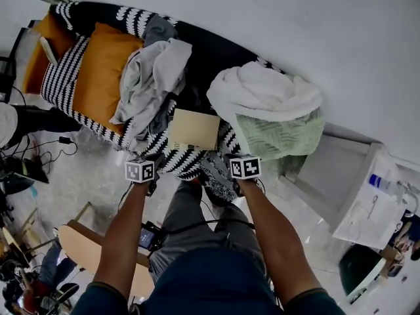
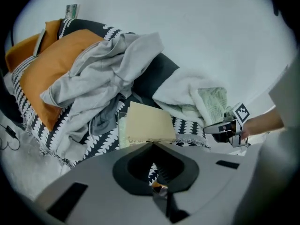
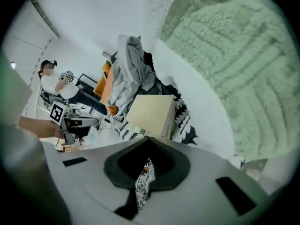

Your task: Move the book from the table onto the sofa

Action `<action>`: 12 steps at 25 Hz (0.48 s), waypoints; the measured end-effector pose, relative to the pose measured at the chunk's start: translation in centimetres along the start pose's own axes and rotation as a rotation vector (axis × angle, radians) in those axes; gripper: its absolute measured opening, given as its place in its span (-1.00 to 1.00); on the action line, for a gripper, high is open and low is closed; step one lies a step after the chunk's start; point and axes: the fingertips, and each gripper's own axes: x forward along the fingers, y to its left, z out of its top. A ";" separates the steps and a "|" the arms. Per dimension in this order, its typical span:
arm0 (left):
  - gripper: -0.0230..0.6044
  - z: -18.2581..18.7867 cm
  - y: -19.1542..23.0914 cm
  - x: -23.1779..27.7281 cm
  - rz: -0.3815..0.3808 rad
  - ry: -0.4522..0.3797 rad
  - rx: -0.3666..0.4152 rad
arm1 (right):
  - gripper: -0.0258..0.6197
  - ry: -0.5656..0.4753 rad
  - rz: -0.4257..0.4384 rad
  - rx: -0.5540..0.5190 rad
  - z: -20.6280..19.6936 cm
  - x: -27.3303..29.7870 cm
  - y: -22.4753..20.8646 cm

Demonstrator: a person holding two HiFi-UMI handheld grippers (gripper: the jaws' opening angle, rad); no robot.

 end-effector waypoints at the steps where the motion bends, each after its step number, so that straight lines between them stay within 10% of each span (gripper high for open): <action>1: -0.91 -0.4 -0.9 -0.7 -0.003 -0.007 0.009 | -0.87 0.004 0.003 -0.017 -0.9 -0.9 0.1; 12: -0.91 -2.4 -7.2 -8.6 0.048 -0.163 0.048 | -0.88 -0.040 0.085 -0.212 -7.2 -9.9 2.0</action>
